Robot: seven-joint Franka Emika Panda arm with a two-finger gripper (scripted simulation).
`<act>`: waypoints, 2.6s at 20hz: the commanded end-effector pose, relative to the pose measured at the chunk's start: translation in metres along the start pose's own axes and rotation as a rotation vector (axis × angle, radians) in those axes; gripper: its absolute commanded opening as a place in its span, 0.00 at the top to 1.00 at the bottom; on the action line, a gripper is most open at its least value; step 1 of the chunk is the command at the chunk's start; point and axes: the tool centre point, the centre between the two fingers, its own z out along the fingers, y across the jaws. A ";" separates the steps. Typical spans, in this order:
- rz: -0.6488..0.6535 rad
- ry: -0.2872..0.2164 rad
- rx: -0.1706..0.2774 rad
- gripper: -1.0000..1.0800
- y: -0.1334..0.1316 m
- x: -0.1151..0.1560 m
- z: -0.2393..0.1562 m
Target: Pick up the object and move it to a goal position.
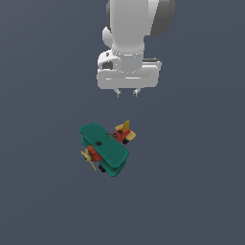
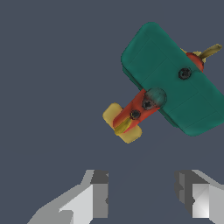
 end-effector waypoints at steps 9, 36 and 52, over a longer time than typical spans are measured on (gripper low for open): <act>-0.011 0.009 -0.022 0.38 0.004 0.002 -0.008; 0.002 -0.119 0.190 0.38 0.033 -0.010 0.100; 0.046 -0.165 0.394 0.38 0.051 -0.031 0.177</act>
